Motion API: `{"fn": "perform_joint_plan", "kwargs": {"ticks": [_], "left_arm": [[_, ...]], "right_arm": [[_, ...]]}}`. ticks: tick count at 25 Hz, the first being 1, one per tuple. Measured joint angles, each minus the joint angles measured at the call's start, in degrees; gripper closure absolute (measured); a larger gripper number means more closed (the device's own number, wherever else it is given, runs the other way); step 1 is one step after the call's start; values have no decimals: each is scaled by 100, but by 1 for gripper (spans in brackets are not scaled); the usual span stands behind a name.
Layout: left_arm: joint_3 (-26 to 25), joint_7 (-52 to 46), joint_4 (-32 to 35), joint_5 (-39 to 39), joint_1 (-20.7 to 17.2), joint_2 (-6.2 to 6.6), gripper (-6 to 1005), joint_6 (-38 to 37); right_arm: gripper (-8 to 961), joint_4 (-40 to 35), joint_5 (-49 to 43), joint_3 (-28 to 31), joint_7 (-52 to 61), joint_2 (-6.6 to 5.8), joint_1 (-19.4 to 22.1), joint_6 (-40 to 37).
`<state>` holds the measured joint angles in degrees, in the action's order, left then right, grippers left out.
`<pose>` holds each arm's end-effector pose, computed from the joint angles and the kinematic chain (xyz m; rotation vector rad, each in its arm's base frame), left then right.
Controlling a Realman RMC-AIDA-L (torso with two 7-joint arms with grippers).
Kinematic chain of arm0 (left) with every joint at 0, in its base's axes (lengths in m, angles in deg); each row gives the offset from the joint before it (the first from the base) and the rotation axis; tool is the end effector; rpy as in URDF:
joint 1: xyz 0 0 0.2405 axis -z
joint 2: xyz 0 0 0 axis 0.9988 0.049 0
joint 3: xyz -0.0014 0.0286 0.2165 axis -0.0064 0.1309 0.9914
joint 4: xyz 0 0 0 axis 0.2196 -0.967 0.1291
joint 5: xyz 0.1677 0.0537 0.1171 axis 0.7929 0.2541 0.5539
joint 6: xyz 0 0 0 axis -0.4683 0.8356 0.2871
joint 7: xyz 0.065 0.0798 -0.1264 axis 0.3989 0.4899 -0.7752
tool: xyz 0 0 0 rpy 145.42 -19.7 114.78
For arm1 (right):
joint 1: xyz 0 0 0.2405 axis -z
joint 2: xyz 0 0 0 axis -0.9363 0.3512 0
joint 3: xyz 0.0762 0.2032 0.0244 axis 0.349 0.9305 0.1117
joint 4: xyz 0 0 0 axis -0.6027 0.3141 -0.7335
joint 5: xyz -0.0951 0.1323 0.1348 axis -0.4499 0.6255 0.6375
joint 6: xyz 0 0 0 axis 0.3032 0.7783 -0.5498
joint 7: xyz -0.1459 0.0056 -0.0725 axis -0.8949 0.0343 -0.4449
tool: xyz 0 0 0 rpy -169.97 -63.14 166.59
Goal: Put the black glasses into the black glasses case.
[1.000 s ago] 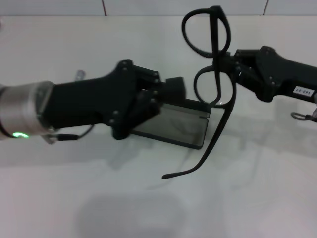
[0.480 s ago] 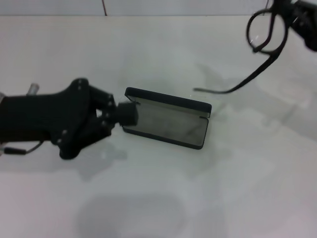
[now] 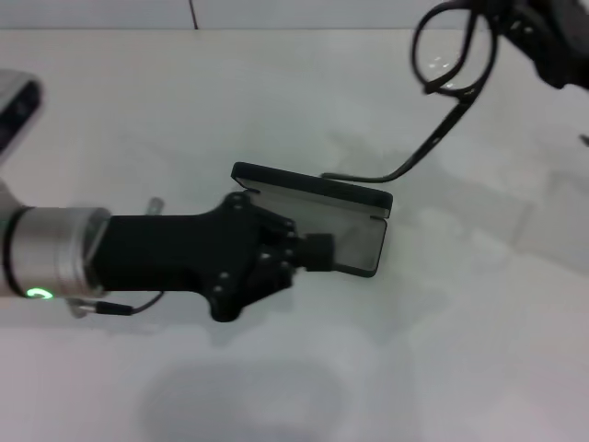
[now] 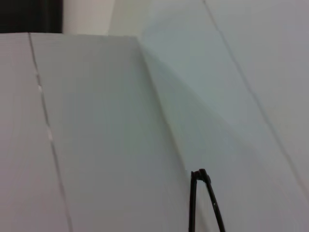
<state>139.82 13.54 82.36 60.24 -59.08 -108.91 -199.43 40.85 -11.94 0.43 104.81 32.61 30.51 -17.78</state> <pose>-0.1770 0.2542 -0.0029 2.7231 0.3744 1.2381 0.1352 0.3408 0.0346 -2.4342 0.4351 1.6043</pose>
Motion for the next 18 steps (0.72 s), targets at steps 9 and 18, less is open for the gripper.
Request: {"fn": "perform_joint_plan", "kwargs": {"ticks": [9,18], "left_arm": [[31,-35,-119,-61,416,-317,1000,-40],[11,-58,-350,-535,608,-324,1000,-62]], "right_arm": [[889,354,43,-522,-98,-1,-247,51],[889,442,90,-1047,-181,-1,-262,226]]}}
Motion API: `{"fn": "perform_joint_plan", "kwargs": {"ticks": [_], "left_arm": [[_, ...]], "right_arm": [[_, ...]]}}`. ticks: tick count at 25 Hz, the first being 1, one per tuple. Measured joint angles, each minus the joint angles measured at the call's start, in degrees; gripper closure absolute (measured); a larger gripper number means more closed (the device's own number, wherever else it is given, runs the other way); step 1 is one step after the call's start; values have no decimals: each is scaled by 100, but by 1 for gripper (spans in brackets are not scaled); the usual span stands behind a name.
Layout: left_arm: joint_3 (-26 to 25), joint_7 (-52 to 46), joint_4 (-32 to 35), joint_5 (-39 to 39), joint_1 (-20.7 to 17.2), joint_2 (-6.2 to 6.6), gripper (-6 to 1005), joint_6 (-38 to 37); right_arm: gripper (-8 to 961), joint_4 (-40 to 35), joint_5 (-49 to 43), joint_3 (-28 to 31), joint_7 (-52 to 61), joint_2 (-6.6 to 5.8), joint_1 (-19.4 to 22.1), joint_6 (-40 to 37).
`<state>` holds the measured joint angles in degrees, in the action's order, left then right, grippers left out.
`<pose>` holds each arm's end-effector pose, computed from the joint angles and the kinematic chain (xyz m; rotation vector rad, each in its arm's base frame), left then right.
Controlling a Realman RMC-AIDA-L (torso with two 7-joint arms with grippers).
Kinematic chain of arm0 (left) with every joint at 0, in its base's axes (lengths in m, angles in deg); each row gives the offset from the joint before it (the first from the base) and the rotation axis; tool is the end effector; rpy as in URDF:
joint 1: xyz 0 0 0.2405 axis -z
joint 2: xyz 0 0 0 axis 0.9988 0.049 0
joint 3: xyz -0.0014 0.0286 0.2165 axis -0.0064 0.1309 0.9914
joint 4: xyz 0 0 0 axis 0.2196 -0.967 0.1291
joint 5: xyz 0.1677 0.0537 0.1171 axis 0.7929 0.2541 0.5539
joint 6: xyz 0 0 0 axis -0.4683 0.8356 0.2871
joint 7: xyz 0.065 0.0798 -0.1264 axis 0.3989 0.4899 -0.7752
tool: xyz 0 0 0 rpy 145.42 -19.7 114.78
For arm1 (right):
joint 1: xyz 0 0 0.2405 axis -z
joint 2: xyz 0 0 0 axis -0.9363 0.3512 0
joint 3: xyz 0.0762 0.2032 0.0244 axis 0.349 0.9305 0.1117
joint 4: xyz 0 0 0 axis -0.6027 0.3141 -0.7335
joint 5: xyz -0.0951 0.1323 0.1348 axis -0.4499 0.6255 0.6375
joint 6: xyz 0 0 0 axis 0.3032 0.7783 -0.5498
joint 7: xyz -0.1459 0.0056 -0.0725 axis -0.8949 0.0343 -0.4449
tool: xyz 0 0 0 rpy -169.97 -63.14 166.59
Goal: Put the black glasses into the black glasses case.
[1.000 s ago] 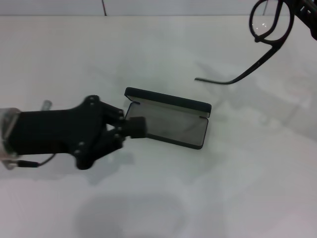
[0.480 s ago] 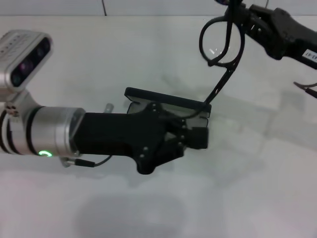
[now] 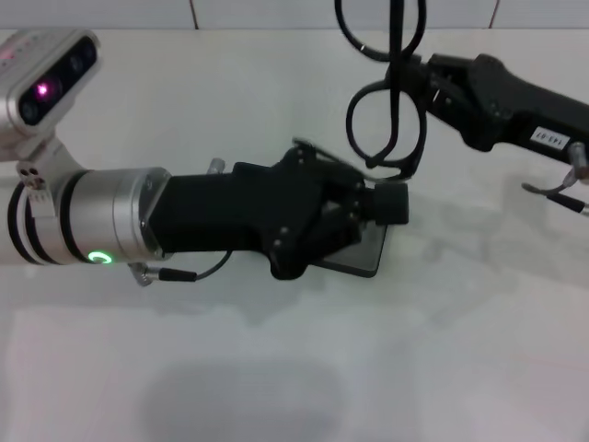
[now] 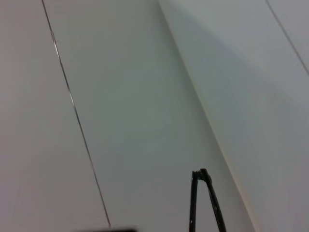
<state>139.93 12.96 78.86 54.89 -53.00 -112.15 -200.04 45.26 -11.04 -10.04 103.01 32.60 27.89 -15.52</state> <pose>-0.1350 0.2648 -0.0141 2.5886 0.3177 1.3919 0.1279 0.3303 -0.0039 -2.6280 0.4790 1.5047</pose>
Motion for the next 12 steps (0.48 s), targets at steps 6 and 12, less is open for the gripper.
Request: {"fn": "perform_joint_plan", "kwargs": {"ticks": [6,12], "left_arm": [[-36,-42,-9,-180,22,4,1000,39],[-42,-105,-64,-351,35,7,1001,156]], "right_arm": [[889,4,3,-299,-8,0,33,43],[889,5,3,-610,-65,0,38,-4]]}}
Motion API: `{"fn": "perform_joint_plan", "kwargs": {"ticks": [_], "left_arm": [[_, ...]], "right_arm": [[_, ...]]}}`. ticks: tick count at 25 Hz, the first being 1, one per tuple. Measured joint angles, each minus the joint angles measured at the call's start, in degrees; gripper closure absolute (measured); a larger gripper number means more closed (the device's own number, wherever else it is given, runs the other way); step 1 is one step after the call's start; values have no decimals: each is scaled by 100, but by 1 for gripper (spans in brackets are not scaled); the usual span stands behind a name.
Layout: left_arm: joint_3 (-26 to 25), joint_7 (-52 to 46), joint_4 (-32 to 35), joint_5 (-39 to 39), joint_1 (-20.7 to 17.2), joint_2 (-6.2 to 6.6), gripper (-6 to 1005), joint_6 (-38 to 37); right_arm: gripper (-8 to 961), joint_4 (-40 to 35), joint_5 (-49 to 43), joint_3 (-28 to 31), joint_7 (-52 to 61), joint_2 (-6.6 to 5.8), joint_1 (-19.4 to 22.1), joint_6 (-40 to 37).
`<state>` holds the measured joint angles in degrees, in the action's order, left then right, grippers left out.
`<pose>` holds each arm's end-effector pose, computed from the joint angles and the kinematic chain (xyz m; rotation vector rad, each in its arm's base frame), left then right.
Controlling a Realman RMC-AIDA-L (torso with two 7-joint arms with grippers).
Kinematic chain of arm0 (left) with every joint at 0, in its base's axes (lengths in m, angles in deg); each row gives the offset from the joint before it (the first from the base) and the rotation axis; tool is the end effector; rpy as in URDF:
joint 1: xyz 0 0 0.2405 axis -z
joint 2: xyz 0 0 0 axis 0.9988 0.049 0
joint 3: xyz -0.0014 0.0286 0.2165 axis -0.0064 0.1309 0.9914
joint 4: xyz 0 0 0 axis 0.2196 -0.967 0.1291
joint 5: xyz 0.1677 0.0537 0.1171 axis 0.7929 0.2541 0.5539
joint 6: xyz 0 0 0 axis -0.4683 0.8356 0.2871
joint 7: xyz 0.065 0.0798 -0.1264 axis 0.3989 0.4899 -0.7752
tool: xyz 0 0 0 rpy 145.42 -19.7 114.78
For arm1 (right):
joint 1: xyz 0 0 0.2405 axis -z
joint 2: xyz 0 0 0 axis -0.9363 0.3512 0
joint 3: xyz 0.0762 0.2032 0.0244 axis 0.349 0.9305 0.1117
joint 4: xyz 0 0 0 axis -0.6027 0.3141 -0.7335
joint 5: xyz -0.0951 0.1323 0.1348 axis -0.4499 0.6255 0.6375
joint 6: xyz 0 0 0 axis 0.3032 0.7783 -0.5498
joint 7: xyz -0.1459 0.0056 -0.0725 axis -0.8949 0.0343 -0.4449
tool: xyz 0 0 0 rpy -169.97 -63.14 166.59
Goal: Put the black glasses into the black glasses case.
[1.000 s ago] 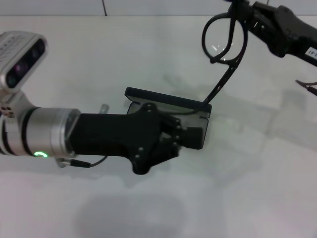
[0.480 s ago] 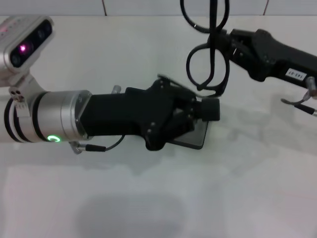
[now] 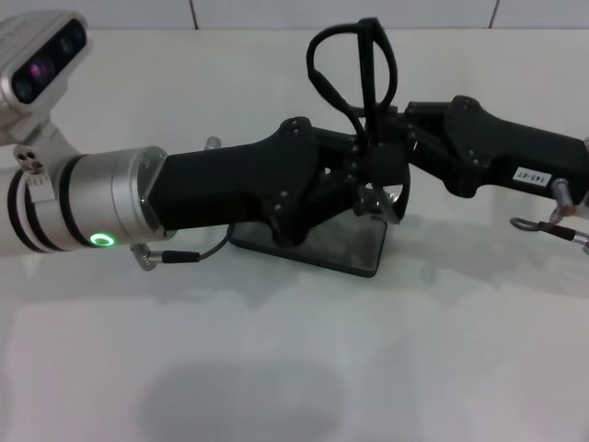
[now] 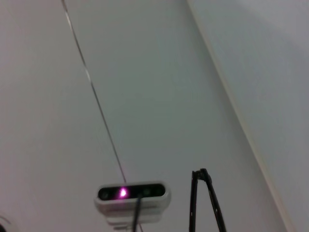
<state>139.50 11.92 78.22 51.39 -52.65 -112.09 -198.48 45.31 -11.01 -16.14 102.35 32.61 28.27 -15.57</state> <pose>-0.1317 0.2747 -0.0096 2.5913 0.3635 1.4710 0.1307 0.3172 -0.0190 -2.7442 0.4707 1.4359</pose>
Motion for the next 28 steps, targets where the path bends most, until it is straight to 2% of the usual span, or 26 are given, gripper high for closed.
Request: {"fn": "perform_joint_plan", "kwargs": {"ticks": [7,28], "left_arm": [[-1,-18,-11,-23,0,0,1001,108],[27,-71,-11,-33,79,0,1001,174]], "right_arm": [[889,0,16,-231,-59,-1,13,-53],[889,-53,19,-379,-103,-1,13,-103]]}}
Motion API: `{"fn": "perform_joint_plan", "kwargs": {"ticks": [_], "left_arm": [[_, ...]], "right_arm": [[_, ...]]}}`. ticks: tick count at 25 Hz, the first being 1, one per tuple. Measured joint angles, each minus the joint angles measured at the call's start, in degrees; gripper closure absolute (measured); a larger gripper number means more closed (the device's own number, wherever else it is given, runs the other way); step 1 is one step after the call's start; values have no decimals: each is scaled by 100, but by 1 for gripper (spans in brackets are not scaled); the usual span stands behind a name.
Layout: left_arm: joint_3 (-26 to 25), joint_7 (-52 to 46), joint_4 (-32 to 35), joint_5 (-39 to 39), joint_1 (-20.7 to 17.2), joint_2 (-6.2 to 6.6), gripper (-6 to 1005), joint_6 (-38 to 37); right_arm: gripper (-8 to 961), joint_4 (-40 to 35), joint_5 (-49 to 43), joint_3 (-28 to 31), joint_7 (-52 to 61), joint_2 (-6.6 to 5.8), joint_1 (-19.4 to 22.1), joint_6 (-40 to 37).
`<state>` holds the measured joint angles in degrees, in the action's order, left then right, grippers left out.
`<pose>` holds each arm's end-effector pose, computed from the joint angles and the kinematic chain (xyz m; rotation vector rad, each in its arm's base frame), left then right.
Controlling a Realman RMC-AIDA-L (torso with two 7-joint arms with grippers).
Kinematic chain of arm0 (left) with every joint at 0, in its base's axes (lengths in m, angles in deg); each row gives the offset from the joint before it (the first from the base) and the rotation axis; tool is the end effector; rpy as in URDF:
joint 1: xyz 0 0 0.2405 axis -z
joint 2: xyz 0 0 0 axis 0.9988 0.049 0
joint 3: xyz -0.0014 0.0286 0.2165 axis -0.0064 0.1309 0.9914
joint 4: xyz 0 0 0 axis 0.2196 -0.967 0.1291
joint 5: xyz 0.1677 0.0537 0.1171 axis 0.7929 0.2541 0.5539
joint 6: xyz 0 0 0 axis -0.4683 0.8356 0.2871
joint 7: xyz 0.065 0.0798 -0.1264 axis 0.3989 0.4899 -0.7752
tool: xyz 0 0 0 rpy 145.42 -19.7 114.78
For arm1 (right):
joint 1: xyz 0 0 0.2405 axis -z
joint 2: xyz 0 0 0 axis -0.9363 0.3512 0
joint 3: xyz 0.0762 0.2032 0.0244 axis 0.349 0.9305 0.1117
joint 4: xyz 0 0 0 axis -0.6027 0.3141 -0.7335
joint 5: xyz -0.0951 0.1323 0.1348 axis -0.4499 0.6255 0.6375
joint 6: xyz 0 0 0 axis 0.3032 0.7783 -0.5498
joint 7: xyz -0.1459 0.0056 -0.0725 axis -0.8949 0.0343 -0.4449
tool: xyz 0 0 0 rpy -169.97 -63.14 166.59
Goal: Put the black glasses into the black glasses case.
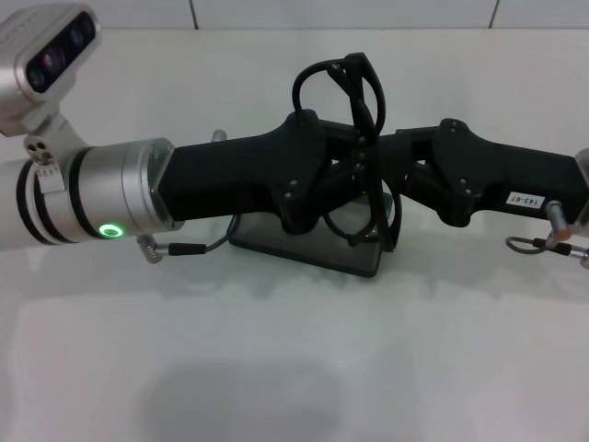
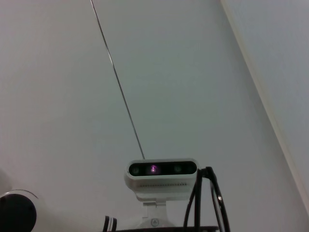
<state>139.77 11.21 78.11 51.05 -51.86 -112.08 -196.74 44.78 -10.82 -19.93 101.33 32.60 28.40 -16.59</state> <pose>-0.1290 0.2805 -0.0120 2.6068 0.3849 1.4592 0.1298 0.3078 -0.0253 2.7496 -0.4113 -1.3753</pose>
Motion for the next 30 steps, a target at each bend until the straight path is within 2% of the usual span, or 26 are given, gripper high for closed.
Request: {"fn": "perform_joint_plan", "kwargs": {"ticks": [11,15,16,18,22,26,27,28,30], "left_arm": [[9,-140,15,4,-28,5,1001,-53],[-7,-180,53,20,-121,82,1001,-229],[-54,-229,64,6,-199,144,1001,-312],[-73,-265,68,-2,-231,172,1001,-339],[-103,-461,71,-28,-377,336,1001,-379],[-104,-582,72,-110,-571,572,1001,-534],[-106,-654,75,-224,-700,706,1001,-566],[-106,-654,75,-224,-700,706,1001,-566],[-144,-694,77,-275,-833,841,1001,-557]], "right_arm": [[890,-33,8,34,-65,1,28,32],[890,-282,102,45,-88,0,187,77],[890,-344,123,45,-116,0,224,105],[890,-388,189,45,-180,-1,254,161],[890,-614,233,12,-229,-15,304,391],[890,-1339,134,-336,-235,-26,529,864],[890,-1585,107,-491,-188,-32,606,1006],[890,-1845,55,-639,-112,-41,672,1146],[890,-2347,-147,-834,97,-52,794,1369]]}}
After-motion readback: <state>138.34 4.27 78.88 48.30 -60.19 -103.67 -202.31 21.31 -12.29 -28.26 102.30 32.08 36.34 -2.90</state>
